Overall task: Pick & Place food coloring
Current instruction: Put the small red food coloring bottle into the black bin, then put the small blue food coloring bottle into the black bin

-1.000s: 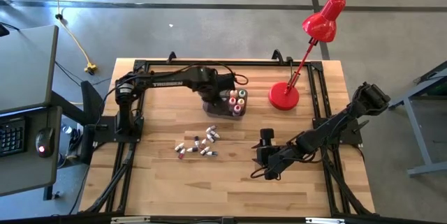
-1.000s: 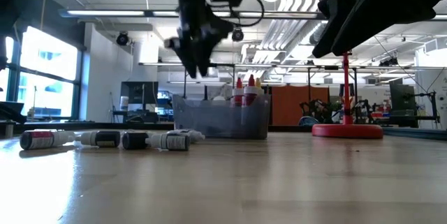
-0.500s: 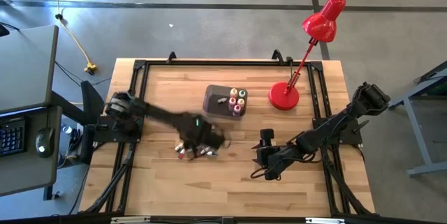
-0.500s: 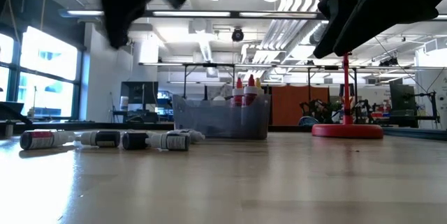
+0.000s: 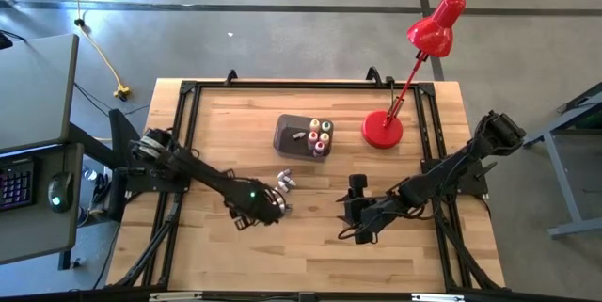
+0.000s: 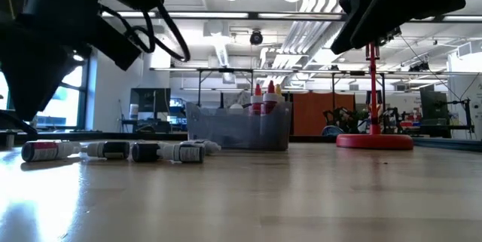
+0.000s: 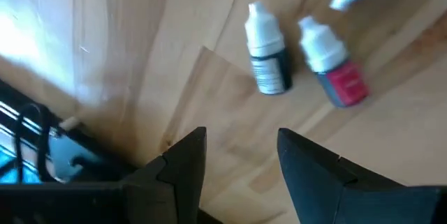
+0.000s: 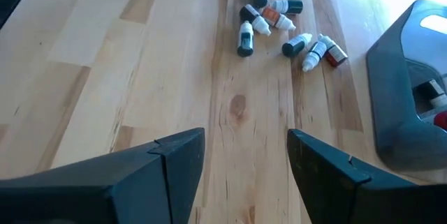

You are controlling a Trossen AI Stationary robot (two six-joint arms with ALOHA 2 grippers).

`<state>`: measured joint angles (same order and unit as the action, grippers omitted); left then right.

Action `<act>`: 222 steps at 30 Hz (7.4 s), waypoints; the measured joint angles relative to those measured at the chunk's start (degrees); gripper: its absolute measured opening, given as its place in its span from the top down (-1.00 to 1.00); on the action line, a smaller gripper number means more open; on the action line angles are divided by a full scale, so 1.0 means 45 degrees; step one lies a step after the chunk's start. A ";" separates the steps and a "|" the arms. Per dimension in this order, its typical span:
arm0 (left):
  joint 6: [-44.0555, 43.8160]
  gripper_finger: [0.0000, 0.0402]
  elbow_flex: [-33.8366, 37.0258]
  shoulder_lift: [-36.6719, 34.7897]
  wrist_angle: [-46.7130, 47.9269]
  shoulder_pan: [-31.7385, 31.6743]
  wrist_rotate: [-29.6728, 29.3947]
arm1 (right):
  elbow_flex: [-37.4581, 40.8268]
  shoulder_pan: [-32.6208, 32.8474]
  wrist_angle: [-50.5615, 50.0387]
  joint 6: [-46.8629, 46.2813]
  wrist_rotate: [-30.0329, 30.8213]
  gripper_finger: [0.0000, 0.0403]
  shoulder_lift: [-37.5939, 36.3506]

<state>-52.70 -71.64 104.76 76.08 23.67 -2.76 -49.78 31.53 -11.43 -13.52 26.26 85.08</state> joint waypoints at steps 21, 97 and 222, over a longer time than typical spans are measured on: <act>-0.0689 0.14 0.5281 -0.5229 -0.6537 -0.2163 0.0377 | 0.0003 -0.0003 -0.0307 0.0015 -0.0092 0.01 0.0005; 0.1736 0.15 0.1417 -0.2951 -0.9258 -0.0254 -0.2802 | -0.4679 -0.0748 0.8404 0.4153 -0.5873 0.01 0.9618; 1.1388 0.15 0.4937 -0.2960 -1.0830 -0.3173 0.0236 | -0.5819 -0.4575 -0.7135 0.5299 -0.1944 0.24 -0.0491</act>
<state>-1.46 -49.43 91.45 27.35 9.39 -1.69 -75.96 10.94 -43.54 10.33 17.51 82.87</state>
